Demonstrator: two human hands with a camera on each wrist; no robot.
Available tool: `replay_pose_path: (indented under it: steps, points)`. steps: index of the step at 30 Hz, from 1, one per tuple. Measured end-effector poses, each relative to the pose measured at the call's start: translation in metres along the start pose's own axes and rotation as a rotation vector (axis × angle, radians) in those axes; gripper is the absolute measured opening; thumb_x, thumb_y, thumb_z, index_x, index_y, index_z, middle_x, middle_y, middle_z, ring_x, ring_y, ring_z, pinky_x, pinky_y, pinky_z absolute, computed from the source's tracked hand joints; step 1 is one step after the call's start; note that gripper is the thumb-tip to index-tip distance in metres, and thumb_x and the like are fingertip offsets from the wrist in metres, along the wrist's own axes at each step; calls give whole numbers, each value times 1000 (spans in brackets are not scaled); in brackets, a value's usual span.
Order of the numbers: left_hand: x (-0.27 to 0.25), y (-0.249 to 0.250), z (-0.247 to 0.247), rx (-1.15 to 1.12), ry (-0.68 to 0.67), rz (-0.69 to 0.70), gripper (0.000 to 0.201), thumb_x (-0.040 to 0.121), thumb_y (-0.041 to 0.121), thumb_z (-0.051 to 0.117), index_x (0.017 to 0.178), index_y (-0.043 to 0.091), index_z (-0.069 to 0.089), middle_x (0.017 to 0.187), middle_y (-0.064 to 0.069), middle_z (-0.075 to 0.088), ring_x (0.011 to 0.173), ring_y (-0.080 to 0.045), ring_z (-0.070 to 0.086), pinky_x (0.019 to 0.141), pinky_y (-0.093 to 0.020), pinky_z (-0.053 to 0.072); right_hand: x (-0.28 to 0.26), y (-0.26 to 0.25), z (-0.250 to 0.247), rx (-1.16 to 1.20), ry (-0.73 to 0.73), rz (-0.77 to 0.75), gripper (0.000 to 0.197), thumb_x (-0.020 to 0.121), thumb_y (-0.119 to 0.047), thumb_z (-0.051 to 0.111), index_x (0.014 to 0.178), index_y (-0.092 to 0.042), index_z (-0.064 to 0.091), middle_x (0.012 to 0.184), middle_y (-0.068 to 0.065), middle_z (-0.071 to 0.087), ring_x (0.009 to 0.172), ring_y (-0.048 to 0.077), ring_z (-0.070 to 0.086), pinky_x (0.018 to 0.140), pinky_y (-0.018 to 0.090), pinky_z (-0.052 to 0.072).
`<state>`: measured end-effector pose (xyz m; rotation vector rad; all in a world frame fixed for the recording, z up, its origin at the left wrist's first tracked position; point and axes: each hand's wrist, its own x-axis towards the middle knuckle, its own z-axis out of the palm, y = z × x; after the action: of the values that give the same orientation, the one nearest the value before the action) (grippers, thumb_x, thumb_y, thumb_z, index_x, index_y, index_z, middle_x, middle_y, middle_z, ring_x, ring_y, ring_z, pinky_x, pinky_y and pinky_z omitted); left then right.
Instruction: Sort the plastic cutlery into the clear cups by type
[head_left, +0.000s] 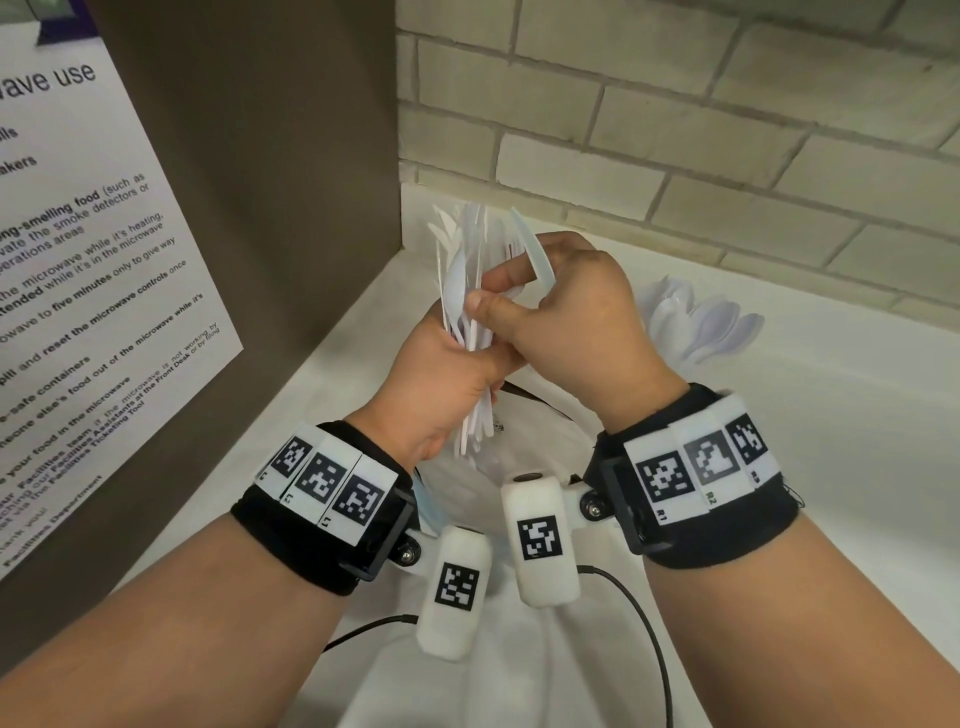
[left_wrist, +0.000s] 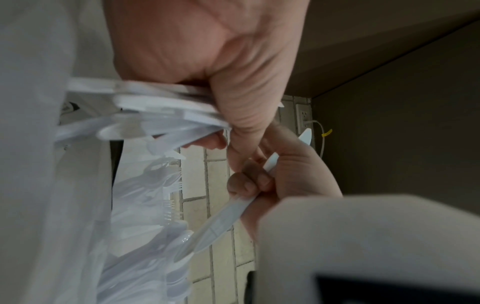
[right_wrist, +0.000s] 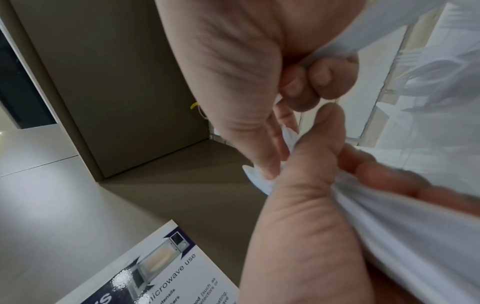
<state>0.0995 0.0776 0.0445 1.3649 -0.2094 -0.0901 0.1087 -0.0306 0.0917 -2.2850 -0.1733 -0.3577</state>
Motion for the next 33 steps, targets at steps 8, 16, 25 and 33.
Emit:
replay_pose_path:
  steps: [8,16,25,33]
  points:
    - [6,-12,-8,-156,-12,-146,37,53,18,83,85,16,66,60,-1,54,52,-13,49,56,-30,48,-2,-2,3,348,63,167,25,92,-17,54,68,-23,47,48,-15,47,47,3,45,55,24,36]
    - [7,-14,-11,-206,-31,-155,22,72,34,74,86,20,65,63,2,50,51,-12,47,53,-28,47,6,-3,-5,658,309,229,16,95,-19,48,80,-24,47,86,2,74,56,12,48,59,27,36]
    - [6,-16,-12,-286,-16,-203,7,84,21,68,89,16,66,68,0,53,57,-12,52,56,-28,49,18,-6,-34,742,491,163,11,102,-18,39,103,-11,47,58,1,65,56,15,54,55,27,40]
    - [11,-11,-2,141,180,-59,33,86,29,70,103,5,53,69,-3,57,52,-17,55,58,-35,55,11,-9,-18,330,185,69,14,86,-32,69,78,-23,62,52,-14,51,45,4,47,50,24,41]
